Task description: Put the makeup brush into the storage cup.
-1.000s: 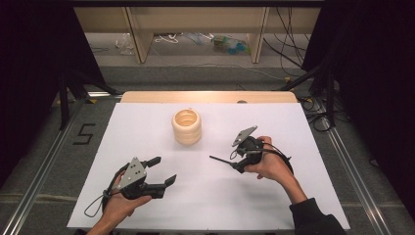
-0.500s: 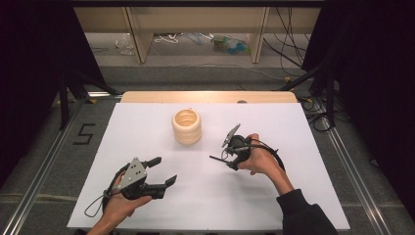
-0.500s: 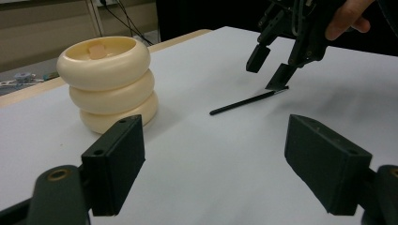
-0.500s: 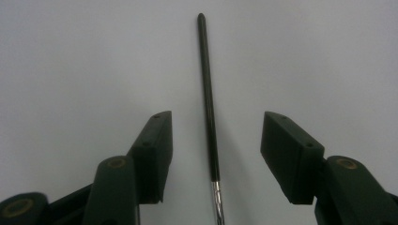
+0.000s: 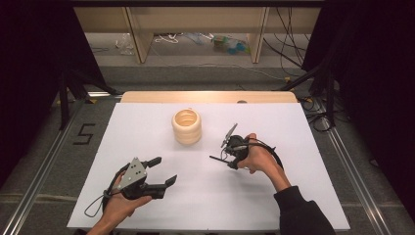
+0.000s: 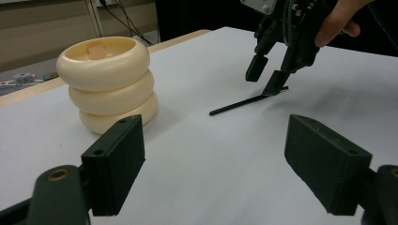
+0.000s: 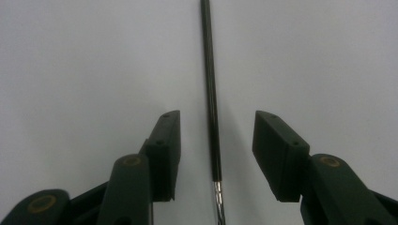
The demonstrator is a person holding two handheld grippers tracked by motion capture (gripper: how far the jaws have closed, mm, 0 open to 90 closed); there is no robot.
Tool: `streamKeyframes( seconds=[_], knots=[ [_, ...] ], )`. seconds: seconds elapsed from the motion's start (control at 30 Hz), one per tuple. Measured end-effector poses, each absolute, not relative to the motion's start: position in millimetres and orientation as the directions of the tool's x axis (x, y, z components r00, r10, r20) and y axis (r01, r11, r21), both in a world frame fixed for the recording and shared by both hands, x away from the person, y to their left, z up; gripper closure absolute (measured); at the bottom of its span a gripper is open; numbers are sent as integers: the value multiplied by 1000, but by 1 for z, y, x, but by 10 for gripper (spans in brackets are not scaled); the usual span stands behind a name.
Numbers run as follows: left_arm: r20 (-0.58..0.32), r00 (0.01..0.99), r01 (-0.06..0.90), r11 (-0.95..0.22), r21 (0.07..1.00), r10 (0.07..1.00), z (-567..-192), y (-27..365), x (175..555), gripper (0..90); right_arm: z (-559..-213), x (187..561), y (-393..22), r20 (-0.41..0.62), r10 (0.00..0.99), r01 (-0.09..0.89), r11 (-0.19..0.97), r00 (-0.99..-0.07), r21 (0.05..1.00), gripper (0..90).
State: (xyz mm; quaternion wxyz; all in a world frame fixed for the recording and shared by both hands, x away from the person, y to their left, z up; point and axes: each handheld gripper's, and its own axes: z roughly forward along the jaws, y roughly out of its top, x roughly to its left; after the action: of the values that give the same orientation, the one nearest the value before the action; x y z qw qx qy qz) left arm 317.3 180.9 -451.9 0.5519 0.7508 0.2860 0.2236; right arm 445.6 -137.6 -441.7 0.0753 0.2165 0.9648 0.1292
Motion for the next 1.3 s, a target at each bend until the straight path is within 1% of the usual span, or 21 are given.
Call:
streamKeyframes(
  seconds=[0.23,0.3,0.33,0.6,0.83,0.87,0.9,0.97,1.0,1.07,1.17,1.2,1.23,1.3],
  knots=[
    [20,737,184,-229,956,676,-452,181,317,206,-445,450,-138,-68,439,410,876,-896,253,571],
    [20,737,184,-228,956,675,-452,180,317,206,-447,451,-138,-66,449,419,870,-891,258,592],
    [17,737,186,-227,956,676,-452,180,317,206,-448,452,-138,-65,439,412,878,-896,246,624],
    [15,741,184,-225,957,671,-452,180,318,206,-452,454,-137,-57,444,423,879,-894,219,659],
    [22,740,183,-233,955,673,-452,180,318,206,-455,456,-136,-44,445,427,878,-894,216,695],
    [23,739,185,-235,954,673,-452,180,318,206,-455,457,-135,-42,439,421,882,-898,212,713],
    [20,739,185,-232,955,673,-453,180,318,206,-455,457,-134,-36,450,434,877,-892,204,721],
    [22,740,184,-234,955,672,-453,180,318,206,-455,458,-133,-38,439,424,883,-898,202,728],
    [22,740,184,-235,954,672,-453,180,318,206,-455,458,-131,-27,450,438,880,-892,185,746],
    [20,740,185,-233,955,672,-453,180,318,206,-455,460,-131,-28,433,421,888,-901,185,754],
    [22,740,184,-234,955,672,-453,180,318,206,-455,460,-130,-17,448,439,882,-894,174,759],
    [20,740,185,-233,955,672,-453,180,318,206,-455,461,-130,-21,439,429,887,-898,172,763],
    [19,740,186,-231,955,673,-453,180,318,206,-455,460,-128,-24,454,444,880,-891,169,771],
    [21,741,184,-233,955,672,-453,180,318,206,-455,461,-128,-33,441,430,887,-897,168,775]
  ],
)
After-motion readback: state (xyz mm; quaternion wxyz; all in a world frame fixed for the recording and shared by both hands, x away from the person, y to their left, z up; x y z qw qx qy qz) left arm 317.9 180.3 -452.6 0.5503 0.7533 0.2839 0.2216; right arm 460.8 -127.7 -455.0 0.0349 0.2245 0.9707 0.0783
